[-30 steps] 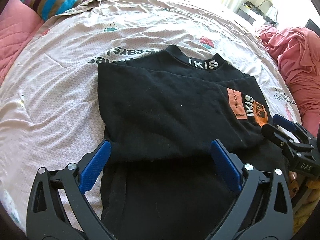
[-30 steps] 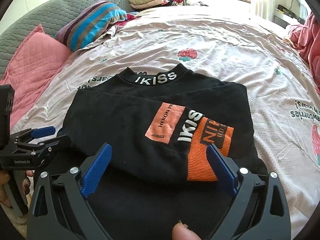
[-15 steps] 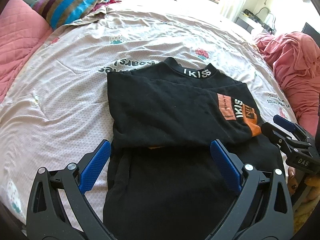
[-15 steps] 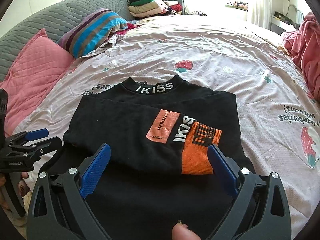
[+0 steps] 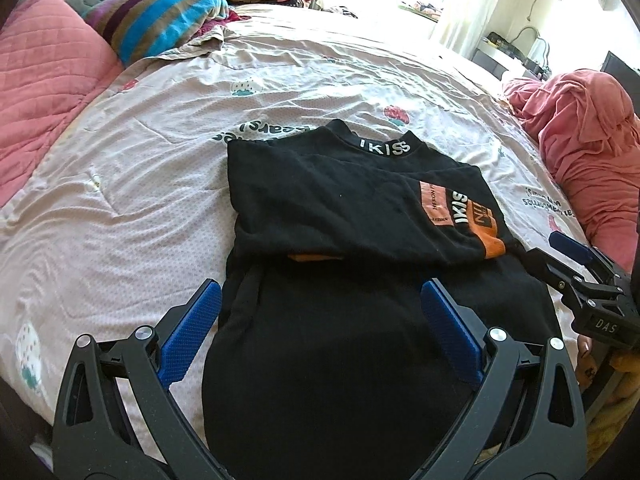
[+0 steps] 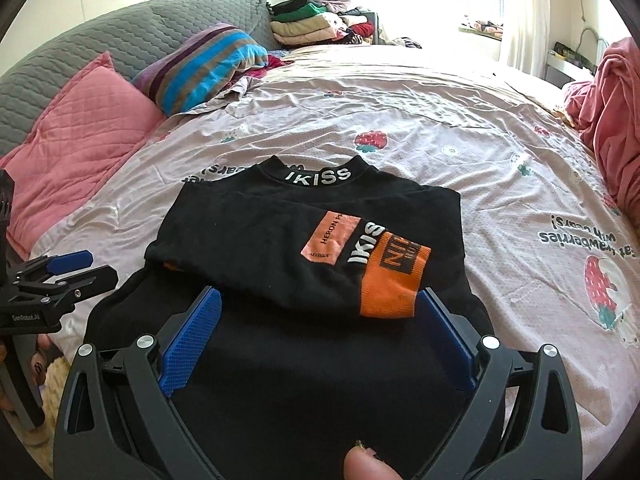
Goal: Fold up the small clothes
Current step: 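Move both open tools back along the shirt toward its hem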
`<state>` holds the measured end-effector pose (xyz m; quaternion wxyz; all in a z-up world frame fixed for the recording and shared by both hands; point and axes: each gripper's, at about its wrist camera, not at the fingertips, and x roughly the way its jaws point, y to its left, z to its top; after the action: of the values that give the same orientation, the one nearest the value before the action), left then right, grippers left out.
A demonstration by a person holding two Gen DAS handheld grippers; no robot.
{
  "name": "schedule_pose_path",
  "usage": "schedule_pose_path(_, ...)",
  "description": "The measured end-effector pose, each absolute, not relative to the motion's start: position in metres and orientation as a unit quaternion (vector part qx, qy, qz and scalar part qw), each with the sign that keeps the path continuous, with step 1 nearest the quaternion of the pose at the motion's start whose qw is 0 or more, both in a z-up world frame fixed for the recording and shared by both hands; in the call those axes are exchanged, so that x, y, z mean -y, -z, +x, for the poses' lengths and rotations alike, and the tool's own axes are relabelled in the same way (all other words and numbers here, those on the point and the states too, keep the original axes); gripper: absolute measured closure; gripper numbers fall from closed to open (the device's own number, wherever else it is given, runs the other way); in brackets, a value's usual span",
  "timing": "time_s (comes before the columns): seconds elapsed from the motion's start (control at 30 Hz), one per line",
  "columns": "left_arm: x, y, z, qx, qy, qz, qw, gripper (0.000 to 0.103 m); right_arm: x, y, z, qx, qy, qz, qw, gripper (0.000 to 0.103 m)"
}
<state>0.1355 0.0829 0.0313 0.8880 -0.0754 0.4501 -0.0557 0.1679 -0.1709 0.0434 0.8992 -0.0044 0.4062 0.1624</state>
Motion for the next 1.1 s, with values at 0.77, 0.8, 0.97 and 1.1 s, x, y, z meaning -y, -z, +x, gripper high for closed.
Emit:
schedule_pose_path(0.77,-0.076,-0.025,0.079,-0.445,0.015,-0.071,0.893,0.01,0.193,-0.038,0.125,-0.398,-0.189,-0.007,0.897,0.006)
schedule_pose_path(0.8,-0.076,-0.025,0.078,-0.445,0.014,-0.071,0.893,0.01,0.194,-0.037,0.124,-0.398,-0.19,-0.006,0.897,0.006)
schedule_pose_path(0.97,-0.075,-0.022,0.071,-0.447,0.008,-0.069,0.892,0.01,0.199,-0.035,0.119,-0.399,-0.193,-0.004,0.896,0.006)
schedule_pose_path(1.1,-0.075,-0.018,0.064,-0.449,0.003,-0.066,0.891,0.01,0.205,-0.032,0.113,-0.4,-0.194,-0.002,0.896,0.006)
